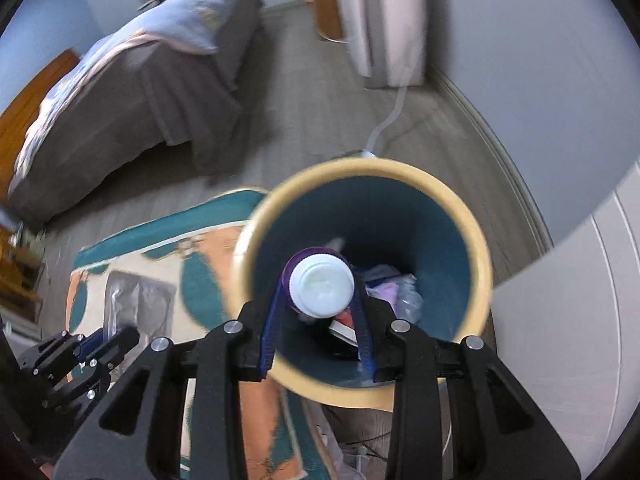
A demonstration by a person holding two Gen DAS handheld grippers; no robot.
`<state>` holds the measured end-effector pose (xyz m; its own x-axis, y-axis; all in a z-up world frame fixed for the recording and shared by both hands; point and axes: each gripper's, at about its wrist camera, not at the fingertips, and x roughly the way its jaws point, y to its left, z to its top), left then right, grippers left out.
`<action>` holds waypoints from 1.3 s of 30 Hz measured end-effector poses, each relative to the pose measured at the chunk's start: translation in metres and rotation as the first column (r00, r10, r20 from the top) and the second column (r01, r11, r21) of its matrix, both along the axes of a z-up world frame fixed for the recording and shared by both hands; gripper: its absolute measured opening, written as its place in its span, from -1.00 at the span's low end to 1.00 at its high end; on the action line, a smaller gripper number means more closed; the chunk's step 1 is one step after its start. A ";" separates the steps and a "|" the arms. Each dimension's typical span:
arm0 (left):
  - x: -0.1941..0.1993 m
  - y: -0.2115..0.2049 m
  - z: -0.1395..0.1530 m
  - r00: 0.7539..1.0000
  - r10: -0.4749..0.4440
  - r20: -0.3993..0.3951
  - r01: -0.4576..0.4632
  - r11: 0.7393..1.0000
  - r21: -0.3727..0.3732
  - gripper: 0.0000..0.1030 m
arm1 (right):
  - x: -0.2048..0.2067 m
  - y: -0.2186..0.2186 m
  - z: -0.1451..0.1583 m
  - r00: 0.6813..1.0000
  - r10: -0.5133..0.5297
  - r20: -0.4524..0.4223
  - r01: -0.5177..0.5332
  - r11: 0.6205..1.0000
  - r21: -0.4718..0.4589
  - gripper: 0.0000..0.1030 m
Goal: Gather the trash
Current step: 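Carry the spray bottle and foil packet over the bin and open both grippers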
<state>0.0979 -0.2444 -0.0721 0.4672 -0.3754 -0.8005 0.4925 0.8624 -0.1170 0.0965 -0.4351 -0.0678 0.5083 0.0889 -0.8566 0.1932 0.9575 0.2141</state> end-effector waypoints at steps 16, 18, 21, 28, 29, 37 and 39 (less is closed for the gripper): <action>0.011 -0.057 0.025 0.993 -0.107 0.056 0.107 0.994 0.003 0.20 | -0.025 -0.052 0.015 0.989 -0.145 0.021 0.144 0.988 0.046 0.22; 0.001 -0.047 0.036 0.993 -0.099 0.062 0.099 0.995 -0.005 0.46 | -0.037 -0.048 0.026 0.989 -0.145 0.017 0.145 0.989 0.038 0.39; -0.014 -0.036 0.055 0.993 -0.087 0.079 0.088 0.996 -0.010 0.73 | -0.057 -0.039 0.045 0.990 -0.137 0.039 0.136 0.991 0.015 0.58; -0.061 -0.024 0.093 0.990 -0.061 0.129 0.054 0.997 0.055 0.89 | -0.115 -0.015 0.072 0.990 -0.113 0.084 0.119 0.990 -0.074 0.89; -0.066 -0.020 0.094 0.989 -0.056 0.134 0.048 0.997 0.066 0.89 | -0.121 -0.014 0.074 0.990 -0.116 0.085 0.123 0.989 -0.082 0.89; -0.090 0.000 0.091 0.987 0.004 0.159 -0.021 0.994 0.103 0.90 | -0.150 -0.002 0.070 0.988 -0.123 0.088 0.135 0.982 -0.133 0.89; -0.091 0.003 0.090 0.983 0.012 0.183 -0.030 0.995 0.092 0.90 | -0.150 0.000 0.070 0.988 -0.124 0.090 0.135 0.982 -0.131 0.89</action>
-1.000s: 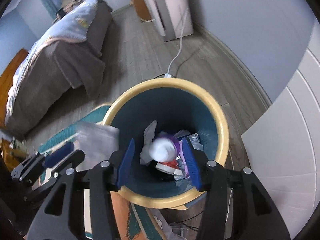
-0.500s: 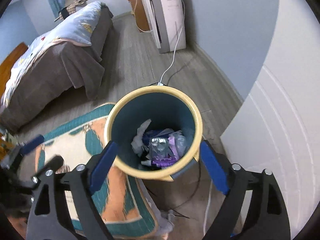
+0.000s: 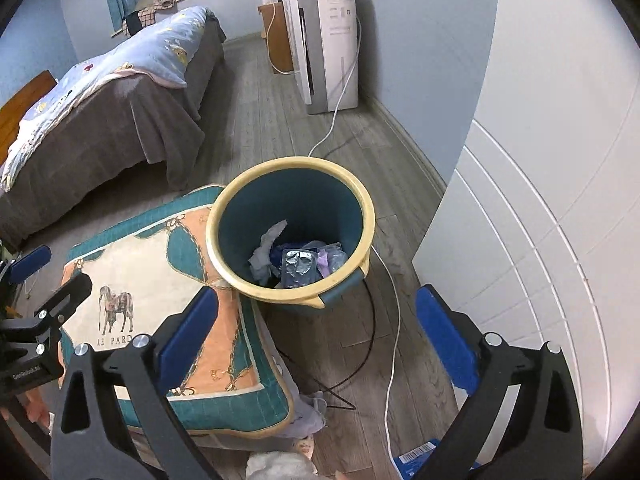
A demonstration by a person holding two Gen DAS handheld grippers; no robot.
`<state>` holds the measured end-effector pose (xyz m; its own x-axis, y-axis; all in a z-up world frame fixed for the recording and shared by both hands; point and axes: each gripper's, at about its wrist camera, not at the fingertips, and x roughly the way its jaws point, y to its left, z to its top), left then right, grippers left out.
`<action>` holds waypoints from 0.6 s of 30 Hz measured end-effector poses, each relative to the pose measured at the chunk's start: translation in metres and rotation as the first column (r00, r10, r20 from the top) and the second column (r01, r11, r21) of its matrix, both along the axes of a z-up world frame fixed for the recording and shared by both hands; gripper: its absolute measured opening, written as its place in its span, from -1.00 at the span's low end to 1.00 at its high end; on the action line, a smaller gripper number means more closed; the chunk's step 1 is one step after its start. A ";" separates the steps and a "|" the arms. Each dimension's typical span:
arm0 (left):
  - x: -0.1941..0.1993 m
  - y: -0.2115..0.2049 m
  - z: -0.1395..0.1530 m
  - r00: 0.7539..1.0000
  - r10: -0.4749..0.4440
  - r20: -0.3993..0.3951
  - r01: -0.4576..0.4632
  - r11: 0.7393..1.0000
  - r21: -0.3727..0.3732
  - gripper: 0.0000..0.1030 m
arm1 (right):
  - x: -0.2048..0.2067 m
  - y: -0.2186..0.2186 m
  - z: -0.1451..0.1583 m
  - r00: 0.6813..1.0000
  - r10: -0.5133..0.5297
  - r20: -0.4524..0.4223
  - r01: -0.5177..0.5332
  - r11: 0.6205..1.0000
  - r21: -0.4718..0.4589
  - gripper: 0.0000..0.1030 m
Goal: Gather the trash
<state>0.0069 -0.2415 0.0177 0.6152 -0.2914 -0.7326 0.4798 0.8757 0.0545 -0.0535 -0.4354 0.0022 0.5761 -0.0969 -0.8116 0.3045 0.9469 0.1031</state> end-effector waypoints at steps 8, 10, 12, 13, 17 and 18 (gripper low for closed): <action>0.000 0.003 -0.006 1.000 -0.018 -0.006 0.018 1.000 0.018 0.90 | -0.003 0.011 0.005 0.999 0.036 0.027 -0.036 0.999 -0.020 0.89; 0.000 0.005 -0.007 1.000 -0.019 -0.011 0.019 1.000 0.016 0.90 | -0.004 0.011 0.006 0.999 0.035 0.030 -0.034 0.999 -0.021 0.89; 0.000 0.007 -0.007 1.000 -0.020 -0.011 0.020 1.000 0.016 0.90 | -0.003 0.011 0.005 0.999 0.027 0.026 -0.027 0.999 -0.017 0.89; -0.001 0.008 -0.006 1.000 -0.020 -0.010 0.020 1.000 0.019 0.90 | -0.003 0.010 0.004 0.999 0.024 0.024 -0.024 1.000 -0.014 0.89; -0.001 0.010 -0.006 1.000 -0.021 -0.012 0.021 1.000 0.014 0.90 | -0.002 0.010 0.004 1.000 0.017 0.019 -0.017 1.000 -0.005 0.89; 0.000 0.011 -0.006 1.000 -0.021 -0.014 0.021 1.000 0.011 0.90 | -0.002 0.011 0.005 1.000 0.016 0.018 -0.016 1.000 -0.008 0.89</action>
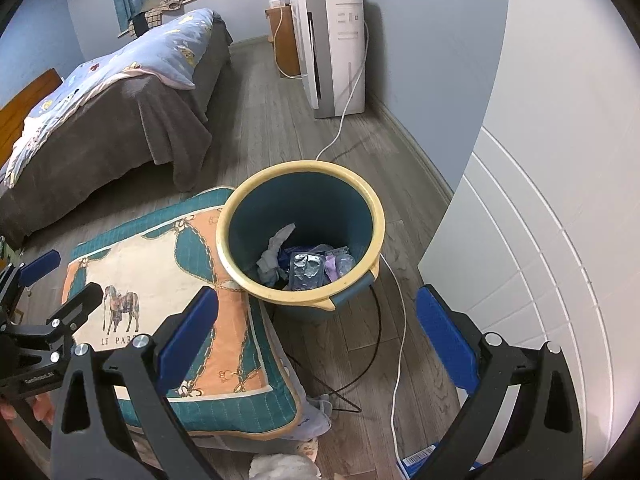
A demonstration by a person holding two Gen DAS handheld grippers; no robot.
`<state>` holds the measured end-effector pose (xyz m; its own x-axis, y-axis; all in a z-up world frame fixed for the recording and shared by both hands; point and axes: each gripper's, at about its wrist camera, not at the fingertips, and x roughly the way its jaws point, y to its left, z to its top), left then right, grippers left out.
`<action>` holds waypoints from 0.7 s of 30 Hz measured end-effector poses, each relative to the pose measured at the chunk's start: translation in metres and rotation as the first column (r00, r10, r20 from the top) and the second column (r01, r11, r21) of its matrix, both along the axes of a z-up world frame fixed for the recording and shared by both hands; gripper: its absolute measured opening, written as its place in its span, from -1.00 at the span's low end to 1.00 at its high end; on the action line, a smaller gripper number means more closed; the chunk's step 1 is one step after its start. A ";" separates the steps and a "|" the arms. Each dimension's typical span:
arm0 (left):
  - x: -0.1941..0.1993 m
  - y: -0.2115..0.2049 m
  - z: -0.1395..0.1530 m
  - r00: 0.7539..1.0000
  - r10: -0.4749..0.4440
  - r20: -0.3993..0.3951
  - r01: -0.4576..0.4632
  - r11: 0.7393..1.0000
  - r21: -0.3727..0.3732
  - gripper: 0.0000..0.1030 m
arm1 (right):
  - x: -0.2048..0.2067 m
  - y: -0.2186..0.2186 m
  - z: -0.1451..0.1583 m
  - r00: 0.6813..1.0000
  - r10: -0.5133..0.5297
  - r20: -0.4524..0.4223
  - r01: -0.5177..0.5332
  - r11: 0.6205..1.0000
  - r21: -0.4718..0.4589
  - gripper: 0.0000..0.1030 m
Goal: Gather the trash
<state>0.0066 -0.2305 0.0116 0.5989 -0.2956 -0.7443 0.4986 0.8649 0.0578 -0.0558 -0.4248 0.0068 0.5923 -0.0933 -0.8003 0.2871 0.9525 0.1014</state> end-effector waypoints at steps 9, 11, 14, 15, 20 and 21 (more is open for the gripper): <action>-0.001 0.001 0.003 1.000 -0.002 0.005 0.003 1.000 -0.007 0.90 | 0.001 0.005 0.000 1.000 0.006 -0.009 -0.006 1.000 -0.023 0.89; -0.002 0.000 0.004 1.000 -0.004 0.005 0.004 1.000 -0.007 0.90 | 0.002 0.005 0.000 1.000 0.005 -0.012 -0.005 1.000 -0.025 0.89; -0.001 -0.002 0.004 1.000 -0.007 0.001 0.007 1.000 -0.012 0.90 | 0.002 0.005 0.000 1.000 0.004 -0.014 -0.004 1.000 -0.028 0.89; -0.001 -0.002 0.005 1.000 -0.008 -0.001 0.008 1.000 -0.014 0.90 | 0.002 0.005 0.000 1.000 0.005 -0.015 -0.005 1.000 -0.029 0.89; -0.001 -0.003 0.004 1.000 -0.017 -0.005 0.017 1.000 -0.019 0.90 | 0.003 0.006 0.000 1.000 0.006 -0.018 -0.007 1.000 -0.029 0.89; -0.002 -0.004 0.004 1.000 -0.019 -0.005 0.019 1.000 -0.019 0.90 | 0.003 0.006 0.000 1.000 0.005 -0.017 -0.006 1.000 -0.029 0.89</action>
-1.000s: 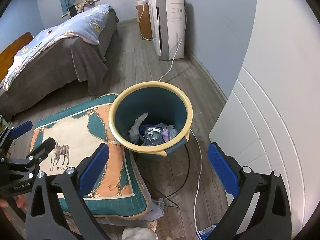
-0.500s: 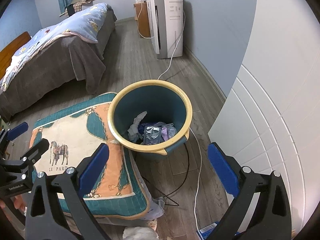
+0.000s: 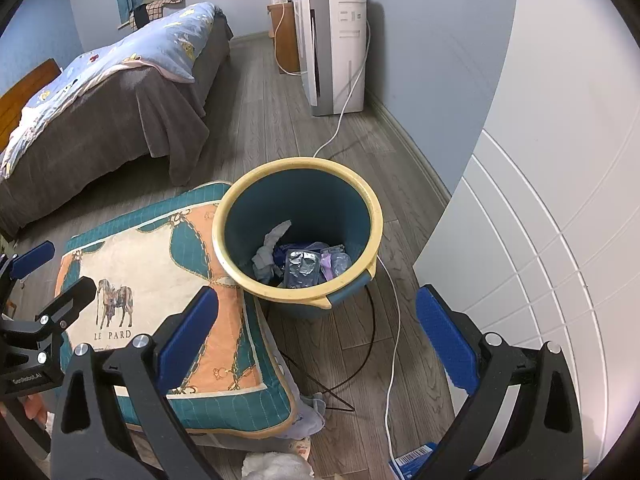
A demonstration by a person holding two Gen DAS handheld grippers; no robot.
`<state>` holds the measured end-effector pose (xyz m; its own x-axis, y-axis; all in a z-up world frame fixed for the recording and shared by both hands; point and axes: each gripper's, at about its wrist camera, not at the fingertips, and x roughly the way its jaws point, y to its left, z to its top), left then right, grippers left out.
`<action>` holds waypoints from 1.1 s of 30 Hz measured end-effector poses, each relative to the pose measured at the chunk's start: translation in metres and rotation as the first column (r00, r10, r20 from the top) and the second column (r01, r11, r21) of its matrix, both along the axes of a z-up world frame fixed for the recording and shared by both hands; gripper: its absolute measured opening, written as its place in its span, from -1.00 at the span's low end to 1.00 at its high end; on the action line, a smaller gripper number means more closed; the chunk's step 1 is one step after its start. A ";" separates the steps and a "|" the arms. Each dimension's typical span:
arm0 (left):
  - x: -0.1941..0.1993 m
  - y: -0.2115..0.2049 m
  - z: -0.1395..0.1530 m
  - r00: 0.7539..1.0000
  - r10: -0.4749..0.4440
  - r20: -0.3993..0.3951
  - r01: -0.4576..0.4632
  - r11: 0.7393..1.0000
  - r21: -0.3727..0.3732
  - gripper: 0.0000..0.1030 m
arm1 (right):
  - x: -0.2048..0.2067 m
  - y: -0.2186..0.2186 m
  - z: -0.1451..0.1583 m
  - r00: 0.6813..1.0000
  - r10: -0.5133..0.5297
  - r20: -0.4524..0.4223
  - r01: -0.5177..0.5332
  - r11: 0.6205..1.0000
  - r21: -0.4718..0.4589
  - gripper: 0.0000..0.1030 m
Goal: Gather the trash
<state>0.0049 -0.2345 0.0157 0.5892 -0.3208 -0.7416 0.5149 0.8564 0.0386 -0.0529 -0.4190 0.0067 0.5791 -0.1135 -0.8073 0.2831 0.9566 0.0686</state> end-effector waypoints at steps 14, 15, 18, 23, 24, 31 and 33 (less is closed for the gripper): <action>-0.001 -0.002 -0.001 1.000 -0.007 -0.001 0.007 1.000 -0.001 0.90 | 0.000 0.000 -0.001 1.000 0.006 -0.006 -0.006 1.000 -0.005 0.89; -0.001 -0.002 -0.001 1.000 -0.009 -0.002 0.009 1.000 -0.002 0.90 | 0.000 0.000 -0.001 1.000 0.007 -0.008 -0.007 1.000 -0.005 0.89; -0.002 -0.002 -0.001 1.000 -0.025 -0.007 0.025 1.000 -0.007 0.90 | 0.000 -0.001 -0.002 1.000 0.010 -0.011 -0.010 1.000 -0.006 0.89; -0.004 -0.004 -0.002 0.999 -0.034 -0.001 0.034 0.999 0.001 0.90 | 0.001 -0.001 -0.002 1.000 0.011 -0.012 -0.011 1.000 -0.007 0.89; -0.004 -0.004 -0.002 0.999 -0.033 0.000 0.033 0.999 0.001 0.90 | 0.001 -0.002 -0.002 1.000 0.012 -0.012 -0.012 1.000 -0.008 0.89; -0.004 -0.003 -0.002 0.999 -0.033 -0.002 0.033 0.999 0.001 0.90 | 0.002 -0.002 -0.002 1.000 0.013 -0.015 -0.013 1.000 -0.007 0.89; -0.004 -0.002 -0.002 0.999 -0.034 -0.001 0.034 0.999 0.002 0.90 | 0.002 -0.003 -0.002 1.000 0.013 -0.015 -0.013 1.000 -0.007 0.89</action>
